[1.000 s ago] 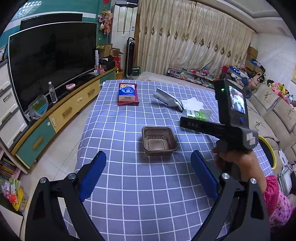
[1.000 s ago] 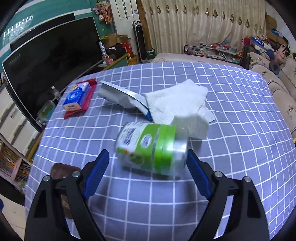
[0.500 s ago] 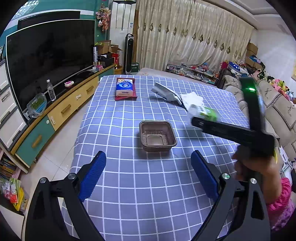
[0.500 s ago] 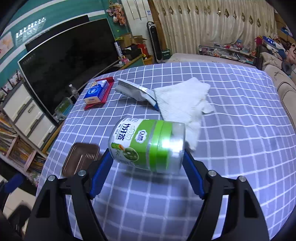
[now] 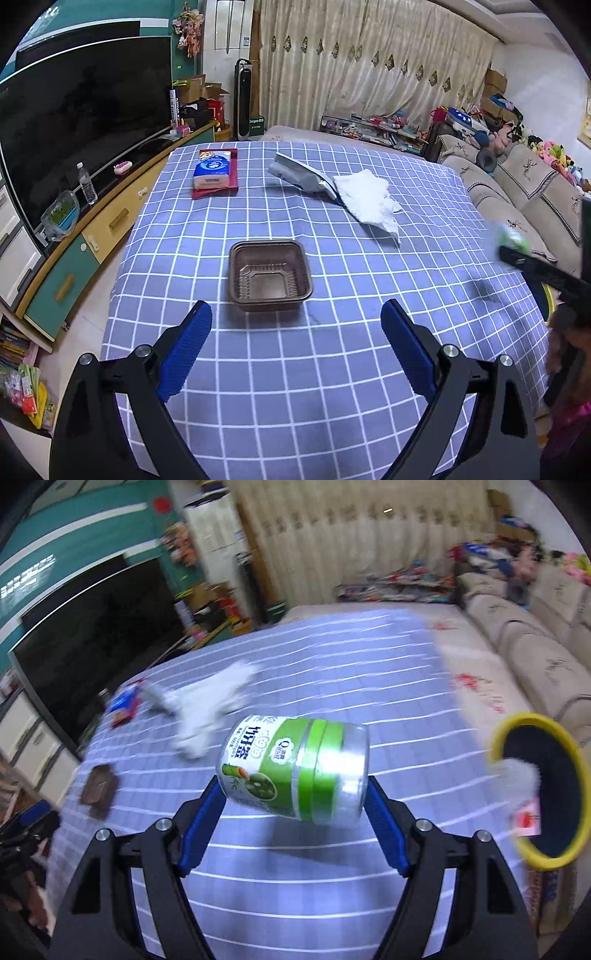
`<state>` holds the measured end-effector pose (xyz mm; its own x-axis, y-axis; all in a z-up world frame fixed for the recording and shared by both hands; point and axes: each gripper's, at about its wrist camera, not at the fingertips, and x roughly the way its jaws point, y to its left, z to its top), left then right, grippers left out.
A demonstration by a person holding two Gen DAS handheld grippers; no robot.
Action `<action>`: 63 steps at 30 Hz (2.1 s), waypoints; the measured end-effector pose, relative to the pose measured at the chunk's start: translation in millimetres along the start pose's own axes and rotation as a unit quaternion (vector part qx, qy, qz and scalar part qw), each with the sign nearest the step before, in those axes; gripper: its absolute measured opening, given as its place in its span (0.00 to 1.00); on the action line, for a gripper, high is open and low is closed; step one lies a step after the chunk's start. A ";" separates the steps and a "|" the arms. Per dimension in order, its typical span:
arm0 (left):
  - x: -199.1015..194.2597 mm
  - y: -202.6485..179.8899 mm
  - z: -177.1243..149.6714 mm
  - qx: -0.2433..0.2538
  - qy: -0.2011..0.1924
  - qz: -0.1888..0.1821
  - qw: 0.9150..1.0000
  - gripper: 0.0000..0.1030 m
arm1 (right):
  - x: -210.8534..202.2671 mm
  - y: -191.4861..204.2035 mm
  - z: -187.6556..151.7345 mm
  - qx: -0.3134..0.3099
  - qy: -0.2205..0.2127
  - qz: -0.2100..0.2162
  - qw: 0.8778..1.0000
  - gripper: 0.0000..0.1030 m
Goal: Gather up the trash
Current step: 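Grasp the green-lidded jar, carry it to the yellow bin, open right gripper, then grasp the brown plastic tray with the left gripper, then carry the brown tray over the yellow bin and open the left gripper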
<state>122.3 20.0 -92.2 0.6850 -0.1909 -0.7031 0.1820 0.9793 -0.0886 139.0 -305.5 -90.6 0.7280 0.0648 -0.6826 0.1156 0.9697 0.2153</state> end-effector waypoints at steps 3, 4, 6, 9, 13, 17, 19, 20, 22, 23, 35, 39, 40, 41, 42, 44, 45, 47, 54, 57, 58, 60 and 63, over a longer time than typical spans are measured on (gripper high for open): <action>7.3 -4.8 3.7 0.000 0.002 0.005 1.000 0.89 | -14.2 -55.7 5.8 0.035 -0.020 -0.052 0.998 0.69; 10.3 -5.9 5.2 -0.002 0.003 0.008 1.000 0.89 | -16.2 -74.4 7.4 0.046 -0.023 -0.071 0.996 0.69; 15.7 -7.0 7.9 -0.005 0.005 0.013 1.000 0.89 | -17.8 -113.4 9.0 0.067 -0.021 -0.112 0.991 0.69; 22.6 -7.7 10.5 -0.008 0.008 0.022 1.000 0.89 | -9.3 -160.8 6.8 0.090 -0.004 -0.158 0.983 0.69; 35.7 -7.6 11.9 -0.015 0.021 0.029 0.999 0.89 | 12.0 -200.4 0.8 0.107 0.036 -0.184 0.976 0.69; 49.0 -9.1 11.6 -0.018 0.036 0.032 0.999 0.89 | 17.2 -220.4 -2.8 0.128 0.033 -0.188 0.973 0.70; 53.4 -9.3 11.0 -0.015 0.039 0.038 0.998 0.89 | 15.8 -221.2 -1.1 0.134 0.025 -0.183 0.973 0.70; 55.8 -9.1 11.0 -0.015 0.040 0.039 0.998 0.89 | 13.8 -220.6 0.1 0.135 0.021 -0.182 0.974 0.70; 61.0 -7.7 10.5 -0.015 0.045 0.042 0.998 0.89 | 12.2 -216.3 0.8 0.131 0.016 -0.180 0.975 0.70; 64.6 -7.1 10.8 -0.015 0.047 0.044 0.998 0.89 | 10.8 -213.7 0.6 0.128 0.014 -0.180 0.975 0.71; 99.7 -2.4 23.7 -0.017 0.063 0.051 0.997 0.90 | 11.8 -192.4 6.4 0.112 0.008 -0.164 0.980 0.71; 110.0 -1.2 27.9 -0.011 0.068 0.059 0.996 0.90 | 16.7 -187.5 6.0 0.108 0.013 -0.159 0.981 0.71; 112.8 -1.0 29.2 -0.011 0.070 0.062 0.996 0.89 | 17.4 -186.7 6.0 0.107 0.014 -0.158 0.982 0.71; 115.5 -0.5 30.5 -0.011 0.072 0.064 0.995 0.89 | 18.4 -186.0 6.2 0.106 0.015 -0.157 0.982 0.71; 117.2 -0.1 31.5 -0.012 0.075 0.065 0.995 0.86 | 19.3 -186.3 6.1 0.106 0.016 -0.156 0.982 0.71; 121.8 2.0 33.1 -0.016 0.081 0.066 0.994 0.78 | 20.3 -186.7 6.3 0.106 0.019 -0.154 0.982 0.71; 123.8 2.9 33.4 -0.018 0.084 0.066 0.994 0.73 | 20.7 -186.7 6.5 0.106 0.019 -0.154 0.982 0.71; 129.0 4.6 33.9 -0.020 0.092 0.066 0.993 0.67 | 20.6 -185.9 6.2 0.105 0.019 -0.153 0.982 0.71; 121.3 -11.8 39.4 0.003 0.079 0.047 0.996 0.66 | 17.6 -185.6 7.1 0.105 0.015 -0.152 0.983 0.71; 112.9 -31.8 46.0 0.019 0.066 0.031 0.997 0.66 | 11.4 -188.3 7.8 0.108 0.007 -0.153 0.982 0.71; 110.1 -41.0 48.8 0.027 0.062 0.024 0.997 0.66 | 7.6 -190.4 7.6 0.110 0.003 -0.154 0.982 0.71; 106.3 -59.5 54.4 0.043 0.057 0.007 0.997 0.66 | 0.4 -194.0 7.3 0.111 -0.002 -0.156 0.981 0.72; 102.1 -96.1 61.6 0.075 0.050 -0.022 0.996 0.66 | -9.4 -199.7 4.5 0.113 -0.007 -0.162 0.980 0.73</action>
<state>218.2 -97.7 -112.1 0.6013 -0.2189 -0.7685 0.3193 0.9474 -0.0200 112.2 -500.8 -124.1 0.6379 -0.2425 -0.7309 0.4880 0.8615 0.1401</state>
